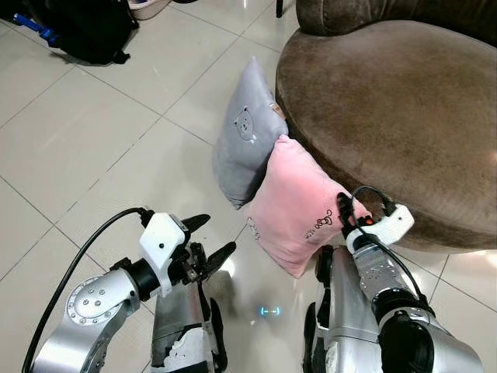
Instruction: Move the pillow to the sofa from floor
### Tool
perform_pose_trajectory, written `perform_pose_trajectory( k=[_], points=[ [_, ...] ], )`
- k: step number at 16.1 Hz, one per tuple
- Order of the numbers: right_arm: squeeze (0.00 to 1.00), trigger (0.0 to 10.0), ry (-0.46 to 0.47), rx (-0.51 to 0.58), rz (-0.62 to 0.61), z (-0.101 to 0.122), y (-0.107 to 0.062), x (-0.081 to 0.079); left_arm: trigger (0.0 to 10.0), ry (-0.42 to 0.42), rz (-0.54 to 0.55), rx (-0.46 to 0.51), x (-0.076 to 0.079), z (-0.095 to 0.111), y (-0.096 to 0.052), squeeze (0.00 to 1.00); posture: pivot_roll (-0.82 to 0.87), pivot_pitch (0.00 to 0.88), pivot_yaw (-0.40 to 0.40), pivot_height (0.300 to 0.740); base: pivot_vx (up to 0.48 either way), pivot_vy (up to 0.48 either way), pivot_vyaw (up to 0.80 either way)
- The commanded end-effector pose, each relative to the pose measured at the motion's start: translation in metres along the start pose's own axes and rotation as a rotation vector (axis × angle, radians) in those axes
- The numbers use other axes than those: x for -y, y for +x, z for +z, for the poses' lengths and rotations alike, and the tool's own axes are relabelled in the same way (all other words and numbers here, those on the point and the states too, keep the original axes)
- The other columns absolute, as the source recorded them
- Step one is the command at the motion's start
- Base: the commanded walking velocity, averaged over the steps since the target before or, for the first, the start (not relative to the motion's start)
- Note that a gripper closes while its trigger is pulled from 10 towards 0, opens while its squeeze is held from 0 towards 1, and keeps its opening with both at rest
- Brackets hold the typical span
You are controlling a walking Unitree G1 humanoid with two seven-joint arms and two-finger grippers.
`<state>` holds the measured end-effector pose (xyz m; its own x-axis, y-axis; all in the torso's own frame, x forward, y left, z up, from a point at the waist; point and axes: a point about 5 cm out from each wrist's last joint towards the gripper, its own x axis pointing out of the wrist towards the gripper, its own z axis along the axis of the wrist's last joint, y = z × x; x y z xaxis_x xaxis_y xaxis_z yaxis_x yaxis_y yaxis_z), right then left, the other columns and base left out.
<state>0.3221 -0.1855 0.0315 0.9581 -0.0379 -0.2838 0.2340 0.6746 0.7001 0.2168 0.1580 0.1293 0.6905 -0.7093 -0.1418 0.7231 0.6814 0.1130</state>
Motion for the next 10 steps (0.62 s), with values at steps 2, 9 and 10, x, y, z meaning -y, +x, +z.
perform_pose_trajectory(
  k=[2,9,10],
  points=[
    [0.00,10.0,-0.055,-0.058,-0.028,-0.0155,-0.0054,0.0060,10.0,0.000,-0.008,-0.009,0.0049,0.0001,-0.0008,0.00,0.17,0.317,0.060,0.519,0.000,0.000,0.00],
    [0.00,10.0,-0.041,0.029,-0.082,-0.0181,-0.0062,0.0022,10.0,0.006,0.007,-0.004,0.0060,0.0022,-0.0009,0.00,0.19,0.323,0.062,0.519,0.000,0.000,0.00],
    [0.00,10.0,-0.044,0.036,-0.082,-0.0183,-0.0061,0.0012,10.0,0.006,0.006,-0.004,0.0063,0.0023,-0.0012,0.00,0.19,0.324,0.062,0.519,0.000,0.000,0.00]
  ],
)
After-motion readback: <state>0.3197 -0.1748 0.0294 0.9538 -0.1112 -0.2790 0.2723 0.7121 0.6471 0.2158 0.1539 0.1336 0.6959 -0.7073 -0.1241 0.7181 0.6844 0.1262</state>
